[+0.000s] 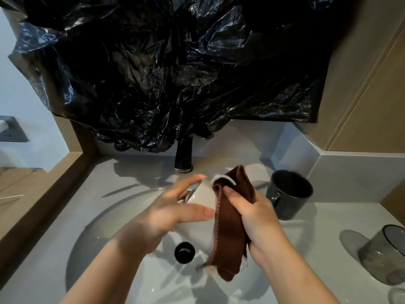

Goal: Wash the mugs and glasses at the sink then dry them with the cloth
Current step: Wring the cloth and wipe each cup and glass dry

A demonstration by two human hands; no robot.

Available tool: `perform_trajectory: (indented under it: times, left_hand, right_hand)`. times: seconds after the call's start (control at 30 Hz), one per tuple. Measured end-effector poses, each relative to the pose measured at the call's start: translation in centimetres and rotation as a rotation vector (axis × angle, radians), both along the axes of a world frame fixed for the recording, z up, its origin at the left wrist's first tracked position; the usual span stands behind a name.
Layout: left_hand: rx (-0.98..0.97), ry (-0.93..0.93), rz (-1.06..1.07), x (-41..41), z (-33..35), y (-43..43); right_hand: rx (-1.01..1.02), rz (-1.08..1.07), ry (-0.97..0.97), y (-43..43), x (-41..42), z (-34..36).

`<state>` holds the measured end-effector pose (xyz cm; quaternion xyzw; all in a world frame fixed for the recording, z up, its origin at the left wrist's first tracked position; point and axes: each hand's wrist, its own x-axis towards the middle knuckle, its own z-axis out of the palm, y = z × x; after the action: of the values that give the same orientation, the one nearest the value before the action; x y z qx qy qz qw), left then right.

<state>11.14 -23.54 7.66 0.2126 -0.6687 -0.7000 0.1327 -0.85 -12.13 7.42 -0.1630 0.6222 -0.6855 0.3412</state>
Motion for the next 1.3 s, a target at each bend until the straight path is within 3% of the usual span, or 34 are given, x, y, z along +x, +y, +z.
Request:
perform_trajectory:
  times: [0.2, 0.3, 0.43, 0.57, 0.7, 0.8, 0.83, 0.97, 1.03, 1.2, 1.3]
  left_hand:
    - [0.057, -0.026, -0.013, 0.0, -0.3, -0.1]
    - [0.066, -0.019, 0.152, -0.7, -0.4, 0.4]
    - [0.225, 0.075, 0.468, -2.4, -1.4, 2.4]
    - [0.344, 0.087, 0.443, -2.5, -1.9, 3.5]
    - [0.380, 0.035, 0.289, -1.0, -2.1, 1.9]
    - [0.230, -0.045, 0.179, -0.4, -2.3, 1.1]
    - [0.198, -0.057, 0.159, -0.3, -2.4, 0.9]
    - [0.168, -0.021, 0.043, 0.0, -2.4, -0.6]
    - [0.146, -0.031, -0.039, 0.1, -2.3, -1.2]
    - [0.193, -0.063, -0.158, 0.2, -2.4, -1.6]
    - [0.344, -0.057, 0.025, 0.2, -3.4, -1.2]
  right_hand:
    - [0.033, -0.066, 0.362, -0.4, -0.4, 0.1]
    - [0.008, -0.204, 0.288, -0.8, -0.4, -0.5]
    - [0.019, -0.372, 0.179, -1.5, 0.0, -1.6]
    - [0.011, -0.418, 0.172, -1.5, 0.6, -1.6]
    - [-0.046, -0.379, 0.059, -0.9, -0.3, -0.8]
    - [-0.108, -0.223, -0.050, -0.8, -0.7, 0.5]
    - [-0.097, -0.113, -0.037, -0.6, -0.6, 0.8]
    - [0.049, 0.362, 0.308, 0.6, 0.0, 1.4]
    - [0.075, 0.452, 0.300, 0.9, -0.2, 1.7]
    - [0.090, 0.405, 0.271, 0.9, -0.4, 1.4]
    - [0.064, 0.188, 0.226, 0.7, -0.8, 0.4]
